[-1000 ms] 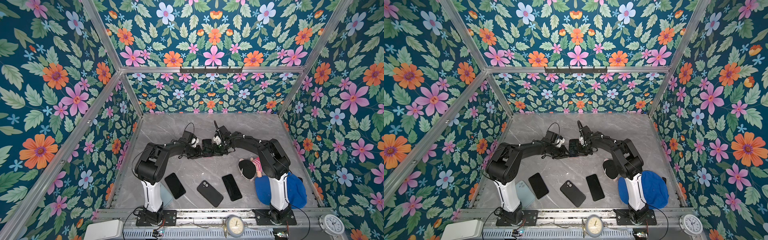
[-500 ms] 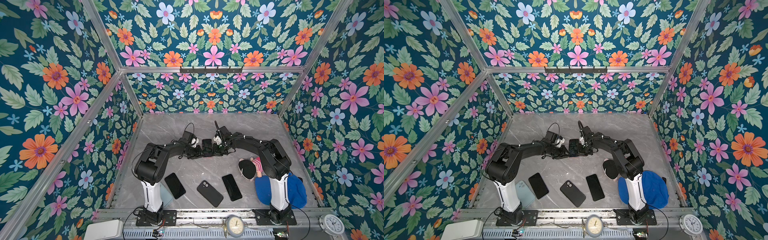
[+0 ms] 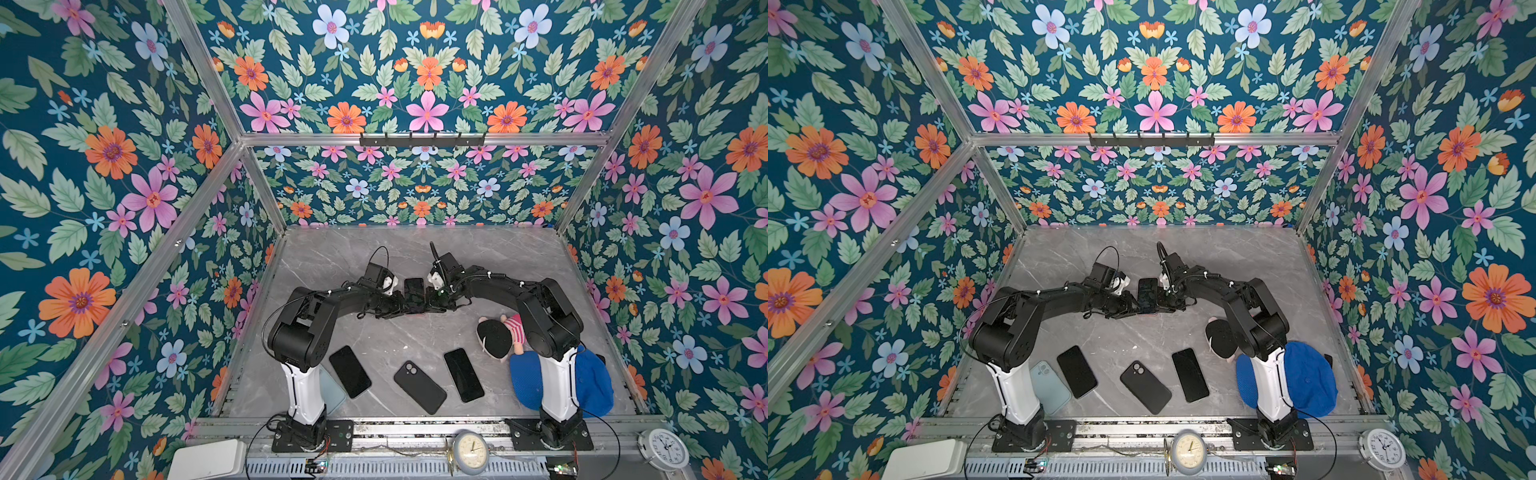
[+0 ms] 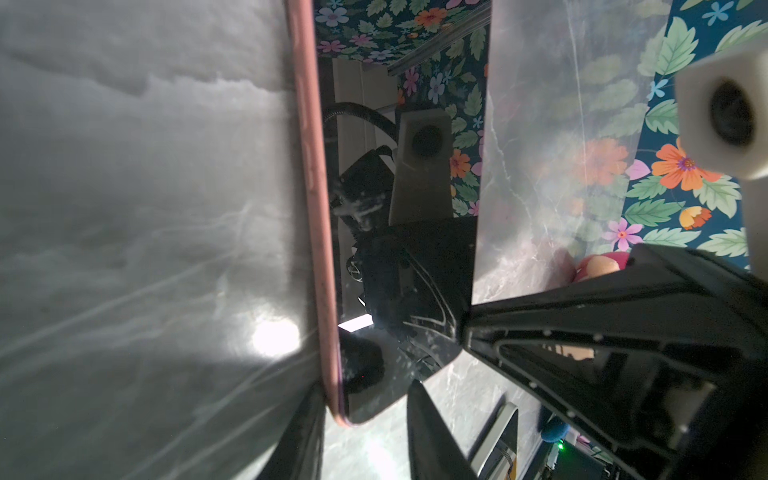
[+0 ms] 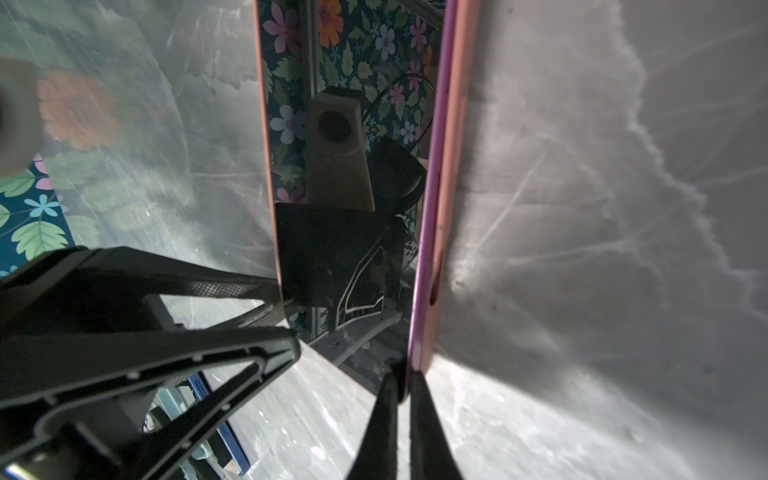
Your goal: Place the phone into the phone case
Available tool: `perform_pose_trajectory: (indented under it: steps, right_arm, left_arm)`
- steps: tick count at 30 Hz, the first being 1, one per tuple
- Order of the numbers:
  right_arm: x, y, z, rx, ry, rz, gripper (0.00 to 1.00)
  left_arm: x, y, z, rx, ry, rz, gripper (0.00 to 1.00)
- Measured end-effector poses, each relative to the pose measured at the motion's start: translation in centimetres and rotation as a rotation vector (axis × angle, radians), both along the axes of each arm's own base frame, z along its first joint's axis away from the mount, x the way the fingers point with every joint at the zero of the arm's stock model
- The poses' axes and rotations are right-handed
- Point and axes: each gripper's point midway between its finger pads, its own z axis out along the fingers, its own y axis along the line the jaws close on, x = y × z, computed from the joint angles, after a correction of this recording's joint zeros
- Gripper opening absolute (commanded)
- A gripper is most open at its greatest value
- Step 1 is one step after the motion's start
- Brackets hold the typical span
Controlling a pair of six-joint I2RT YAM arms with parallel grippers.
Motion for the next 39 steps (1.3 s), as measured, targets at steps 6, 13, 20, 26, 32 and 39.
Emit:
perform_pose_trajectory:
  steps: [6, 13, 20, 26, 32, 39]
  right_arm:
    - [0.0, 0.0, -0.1, 0.003, -0.001, -0.002, 0.09]
    - [0.0, 0.0, -0.1, 0.008, -0.002, -0.005, 0.09]
    - [0.0, 0.1, 0.0, 0.013, -0.003, -0.011, 0.09]
    - [0.3, -0.2, 1.1, 0.029, -0.028, -0.008, 0.15]
    - [0.9, -0.5, 3.2, 0.035, -0.073, -0.016, 0.27]
    - [1.0, -0.7, 3.8, 0.019, -0.083, -0.024, 0.30]
  left_arm:
    - [0.0, 0.0, 0.0, -0.004, -0.004, -0.001, 0.37]
    - [0.0, 0.0, 0.0, -0.004, -0.003, 0.002, 0.36]
    - [0.0, 0.0, 0.1, -0.004, -0.006, 0.003, 0.37]
    - [-0.2, 1.0, 0.1, 0.024, 0.004, 0.008, 0.39]
    - [-0.4, 1.9, -0.1, 0.065, 0.018, 0.006, 0.34]
    - [-0.4, 2.0, -0.5, 0.085, 0.035, -0.001, 0.25]
